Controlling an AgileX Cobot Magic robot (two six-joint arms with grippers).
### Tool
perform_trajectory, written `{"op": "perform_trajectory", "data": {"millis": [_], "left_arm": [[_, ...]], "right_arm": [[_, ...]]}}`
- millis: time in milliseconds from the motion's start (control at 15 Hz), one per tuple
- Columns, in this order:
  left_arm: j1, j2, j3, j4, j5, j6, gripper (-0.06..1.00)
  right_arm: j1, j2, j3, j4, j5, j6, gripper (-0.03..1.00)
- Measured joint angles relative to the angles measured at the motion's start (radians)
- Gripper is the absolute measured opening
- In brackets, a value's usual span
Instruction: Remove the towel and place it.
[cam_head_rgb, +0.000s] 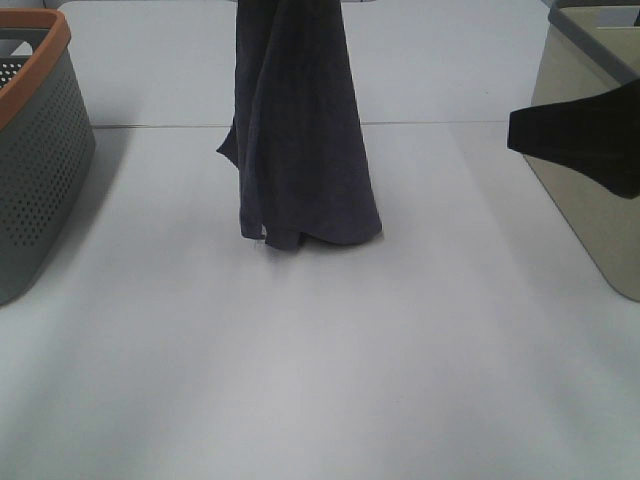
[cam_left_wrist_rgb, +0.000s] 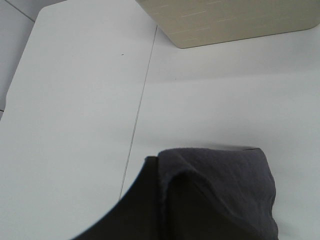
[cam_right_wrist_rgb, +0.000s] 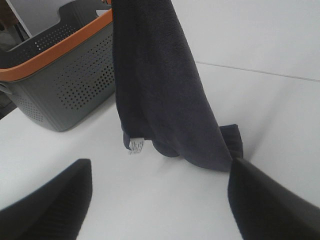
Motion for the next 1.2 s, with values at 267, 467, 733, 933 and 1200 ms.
{"op": "perform_trajectory", "data": {"millis": [267, 467, 733, 933, 1200], "left_arm": [[0.000, 0.000, 0.000, -0.001, -0.009, 0.004, 0.00], [0.000, 0.000, 0.000, -0.002, -0.024, 0.004, 0.00], [0.000, 0.000, 0.000, -0.008, -0.074, 0.005, 0.00], [0.000, 0.000, 0.000, -0.009, -0.091, 0.007, 0.00], [0.000, 0.000, 0.000, -0.010, -0.090, 0.007, 0.00]], "right_arm": [[0.000, 0.193, 0.000, 0.245, 0.112, -0.264, 0.75], [0.000, 0.355, 0.000, 0.342, 0.172, -0.372, 0.75], [0.034, 0.496, -0.005, 0.365, 0.212, -0.467, 0.75], [0.211, 0.587, -0.098, 0.366, 0.041, -0.517, 0.75], [0.321, 0.690, -0.252, 0.368, -0.077, -0.521, 0.75]]}}
